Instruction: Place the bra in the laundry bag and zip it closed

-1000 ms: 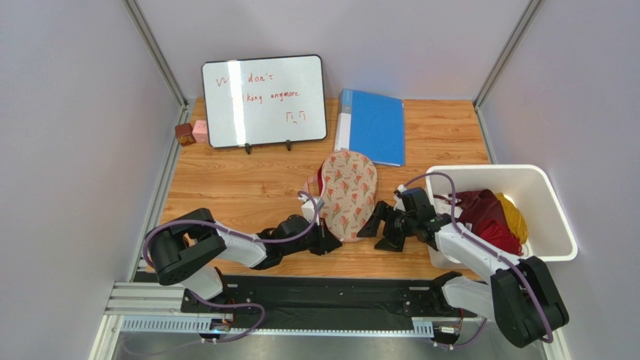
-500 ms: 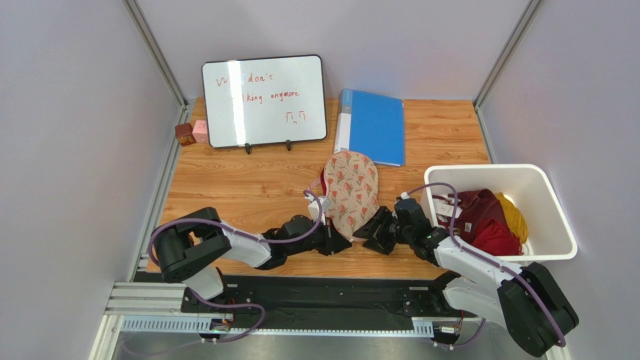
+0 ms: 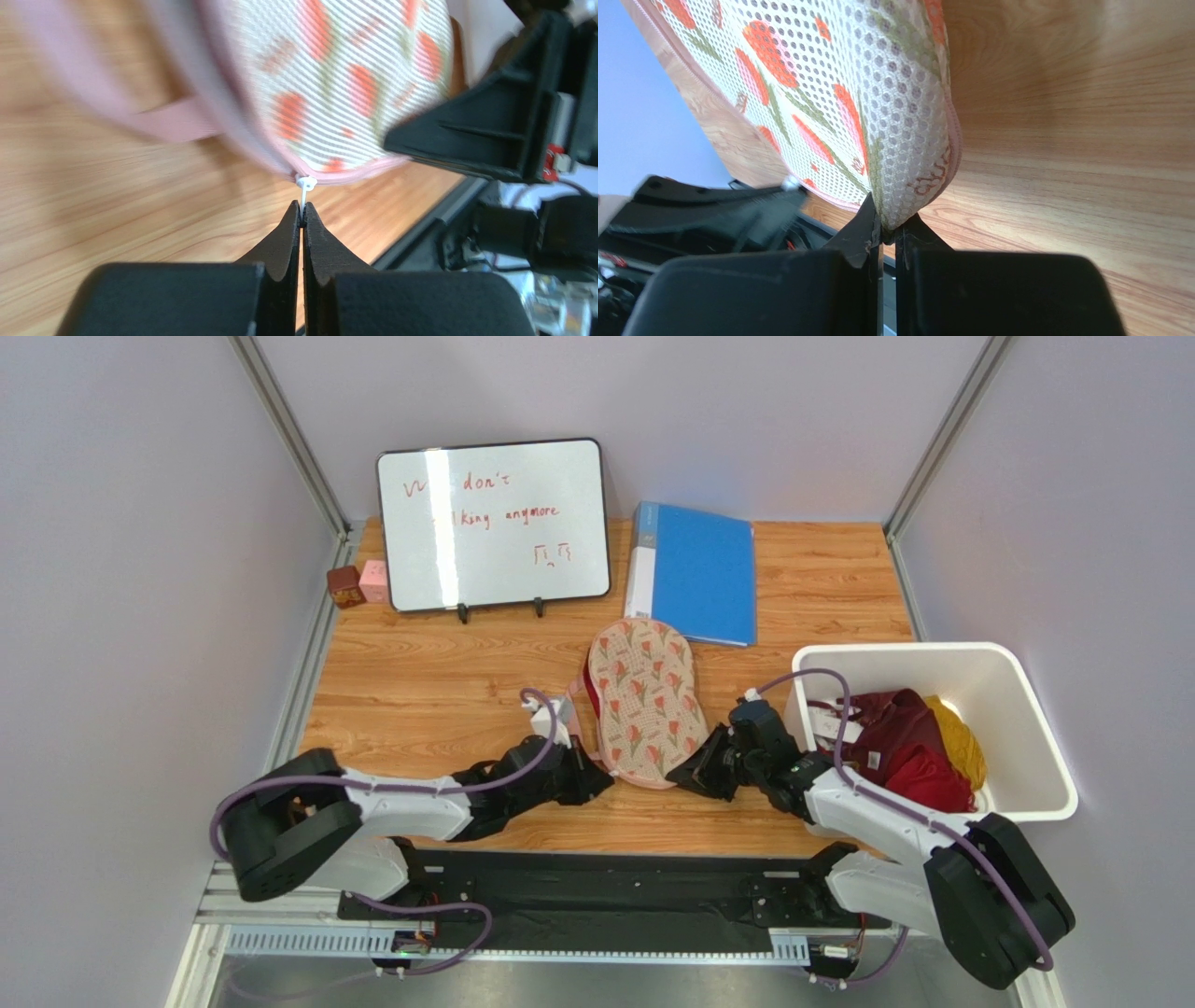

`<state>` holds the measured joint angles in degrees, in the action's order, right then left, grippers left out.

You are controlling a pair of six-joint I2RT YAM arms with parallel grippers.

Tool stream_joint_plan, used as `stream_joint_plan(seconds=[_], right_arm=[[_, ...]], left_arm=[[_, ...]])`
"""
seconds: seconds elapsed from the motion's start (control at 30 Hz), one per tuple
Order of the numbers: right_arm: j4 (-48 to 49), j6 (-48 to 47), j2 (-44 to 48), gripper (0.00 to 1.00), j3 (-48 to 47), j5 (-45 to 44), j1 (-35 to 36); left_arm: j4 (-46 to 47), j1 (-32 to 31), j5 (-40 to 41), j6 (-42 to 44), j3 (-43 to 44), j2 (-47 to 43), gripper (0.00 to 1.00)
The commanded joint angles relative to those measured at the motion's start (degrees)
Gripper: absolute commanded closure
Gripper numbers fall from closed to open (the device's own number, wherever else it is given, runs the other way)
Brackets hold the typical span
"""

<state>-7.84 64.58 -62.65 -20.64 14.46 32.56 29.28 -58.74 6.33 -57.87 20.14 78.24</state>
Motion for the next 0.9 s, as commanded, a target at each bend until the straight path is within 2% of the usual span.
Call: stream_joint_plan(seconds=[0.0, 0.13, 0.2, 0.37, 0.43, 0.53, 0.57, 0.67, 0.77, 0.87], right_arm=[[-0.9, -7.4, -1.1, 1.00, -1.5, -1.1, -0.9], [1.6, -12.6, -6.2, 1.00, -3.4, 3.5, -2.6], [3.0, -16.4, -9.3, 1.00, -6.3, 6.4, -3.1], [3.8, -22.4, -20.7, 1.00, -15.0, 11.2, -4.3], [2.2, -25.2, -23.9, 0.98, -20.2, 12.2, -4.9], [-5.0, -29.1, -27.9, 0.81, -25.4, 11.6, -5.0], [-8.0, -29.7, -28.0, 0.70, -27.4, 11.6, -5.0], [-14.9, -30.0, -26.1, 0.44, -28.0, 8.9, -4.5], [-16.9, -27.6, -20.5, 0.31, -25.1, 6.5, -4.1], [-15.3, -22.9, -14.1, 0.27, -18.5, 6.5, -2.9]], left_arm=[[-17.0, 3.2, 9.0, -0.5, -3.2, -10.2, 1.00], [-22.0, 5.6, 9.8, 0.6, -5.7, -19.2, 1.00], [-20.8, 5.7, 7.0, 3.6, -6.1, -20.1, 1.00], [-12.2, 4.4, -1.5, 5.9, -5.4, -16.5, 1.00], [-10.6, 3.2, -1.6, 5.8, -4.2, -14.5, 1.00], [-8.5, 2.1, -1.8, 4.7, -2.7, -11.6, 1.00], [-7.8, 2.1, -2.1, 4.3, -2.4, -10.9, 1.00], [-5.3, 2.0, -2.5, 3.6, -1.8, -8.9, 1.00], [-4.0, 2.1, -2.5, 3.5, -0.8, -7.3, 1.00], [-3.4, 2.0, -3.1, 3.6, 0.4, -6.1, 1.00]])
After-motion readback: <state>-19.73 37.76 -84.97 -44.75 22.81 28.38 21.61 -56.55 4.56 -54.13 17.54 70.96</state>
